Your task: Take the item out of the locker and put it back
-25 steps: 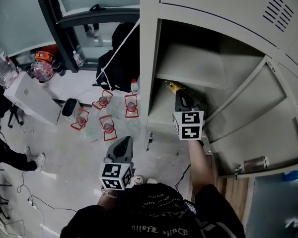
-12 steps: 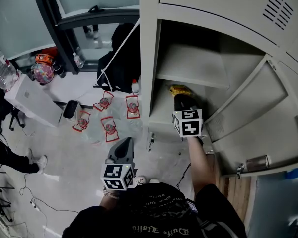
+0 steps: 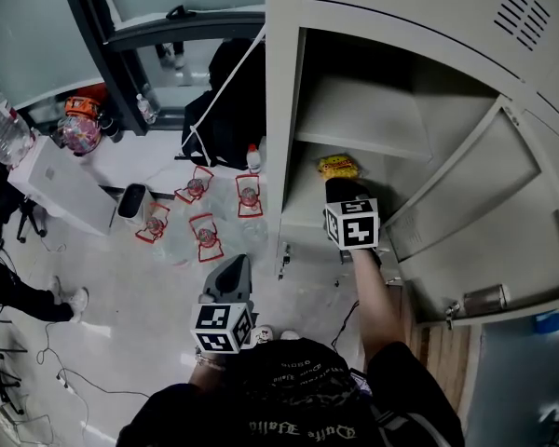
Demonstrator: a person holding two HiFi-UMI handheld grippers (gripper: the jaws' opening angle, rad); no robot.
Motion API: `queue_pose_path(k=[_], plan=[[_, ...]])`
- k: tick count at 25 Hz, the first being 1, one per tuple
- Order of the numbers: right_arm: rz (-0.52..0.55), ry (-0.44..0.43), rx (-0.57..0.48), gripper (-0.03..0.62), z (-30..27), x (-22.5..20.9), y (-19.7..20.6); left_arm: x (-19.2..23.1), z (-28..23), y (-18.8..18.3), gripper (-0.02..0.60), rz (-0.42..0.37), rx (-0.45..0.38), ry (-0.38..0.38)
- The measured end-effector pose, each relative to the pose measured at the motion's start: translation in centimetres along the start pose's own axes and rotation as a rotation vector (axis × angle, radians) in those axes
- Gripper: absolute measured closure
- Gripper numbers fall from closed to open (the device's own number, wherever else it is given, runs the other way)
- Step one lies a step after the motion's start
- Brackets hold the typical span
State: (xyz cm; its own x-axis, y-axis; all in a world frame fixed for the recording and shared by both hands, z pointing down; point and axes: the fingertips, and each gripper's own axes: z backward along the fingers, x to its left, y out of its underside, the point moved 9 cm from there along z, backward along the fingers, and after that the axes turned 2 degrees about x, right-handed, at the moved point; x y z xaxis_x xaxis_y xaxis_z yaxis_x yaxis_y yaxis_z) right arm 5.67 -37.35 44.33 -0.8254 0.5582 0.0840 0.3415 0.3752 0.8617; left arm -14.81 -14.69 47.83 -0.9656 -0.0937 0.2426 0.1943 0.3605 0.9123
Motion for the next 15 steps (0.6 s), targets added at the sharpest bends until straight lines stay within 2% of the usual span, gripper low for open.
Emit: queue_pose_path(k=[4, 6, 7, 15], plan=[[-0.023, -0.028, -0.029, 0.551, 0.3, -0.1, -0.1, -0.1, 0.1, 0.0, 0.577, -0.006, 0.004, -0.002], [-0.025, -0.042, -0.053, 0.481, 0.8, 0.0, -0.2, -0.2, 0.1, 0.0, 0.577, -0.010, 0.002, -0.003], [-0.023, -0.045, -0.065, 0.471, 1.1, 0.1, -0.4, -0.2, 0.0, 0.0, 0.577, -0.012, 0.002, -0.001], [-0.022, -0.029, -0.172, 0.441, 4.8, 0.6, -0.6, -1.0, -0.1, -0.1, 0.577, -0.018, -0.006, 0.030]])
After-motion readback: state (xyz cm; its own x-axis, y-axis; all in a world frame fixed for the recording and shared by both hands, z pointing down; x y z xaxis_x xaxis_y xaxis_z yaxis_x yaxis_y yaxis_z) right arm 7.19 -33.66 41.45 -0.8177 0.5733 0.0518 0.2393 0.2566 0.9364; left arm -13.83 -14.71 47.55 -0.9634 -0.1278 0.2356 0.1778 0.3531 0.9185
